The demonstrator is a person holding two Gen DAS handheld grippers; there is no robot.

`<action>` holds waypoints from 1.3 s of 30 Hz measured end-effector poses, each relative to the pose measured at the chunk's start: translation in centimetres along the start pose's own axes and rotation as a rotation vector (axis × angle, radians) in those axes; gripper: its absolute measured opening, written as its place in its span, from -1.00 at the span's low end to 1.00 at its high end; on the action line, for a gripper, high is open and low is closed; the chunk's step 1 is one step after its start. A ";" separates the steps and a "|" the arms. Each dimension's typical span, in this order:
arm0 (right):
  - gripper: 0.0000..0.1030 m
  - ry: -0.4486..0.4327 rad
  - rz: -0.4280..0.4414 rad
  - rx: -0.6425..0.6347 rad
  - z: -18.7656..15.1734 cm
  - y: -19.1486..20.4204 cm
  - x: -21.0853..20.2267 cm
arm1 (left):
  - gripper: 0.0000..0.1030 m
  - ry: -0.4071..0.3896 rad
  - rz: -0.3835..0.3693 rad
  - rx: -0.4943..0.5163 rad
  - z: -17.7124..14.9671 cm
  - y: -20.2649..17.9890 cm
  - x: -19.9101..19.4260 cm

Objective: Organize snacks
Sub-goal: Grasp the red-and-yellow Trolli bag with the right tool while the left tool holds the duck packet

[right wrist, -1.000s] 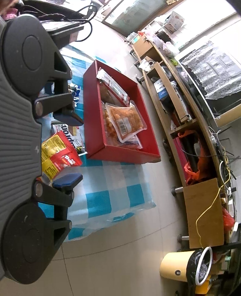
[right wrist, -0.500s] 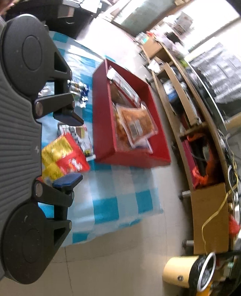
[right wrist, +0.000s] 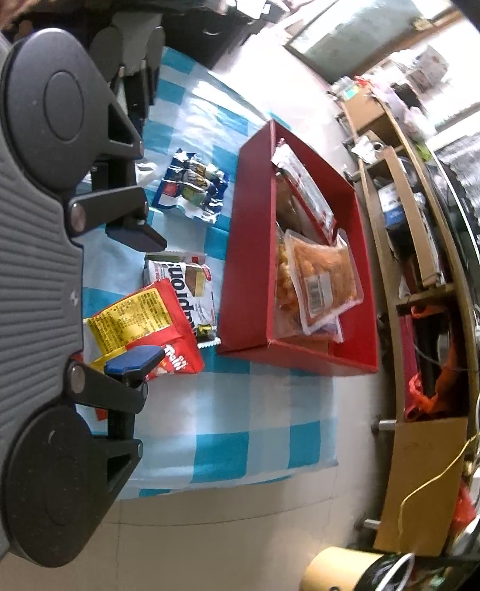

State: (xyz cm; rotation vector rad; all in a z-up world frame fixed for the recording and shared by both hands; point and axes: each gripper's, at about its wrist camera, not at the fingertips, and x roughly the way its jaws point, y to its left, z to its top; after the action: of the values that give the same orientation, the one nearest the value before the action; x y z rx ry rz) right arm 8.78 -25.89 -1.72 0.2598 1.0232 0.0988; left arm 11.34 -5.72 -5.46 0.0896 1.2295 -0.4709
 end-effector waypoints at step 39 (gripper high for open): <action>0.23 0.080 0.002 -0.092 0.9 -3.2 2.0 | 0.18 -0.033 -0.051 -0.005 -0.1 0.1 -1.5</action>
State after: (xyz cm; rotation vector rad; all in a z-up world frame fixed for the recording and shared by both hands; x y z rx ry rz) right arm 10.46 -28.69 -3.76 0.1745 1.0945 0.1588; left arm 10.89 -5.15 -4.09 0.0459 1.2024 -0.5123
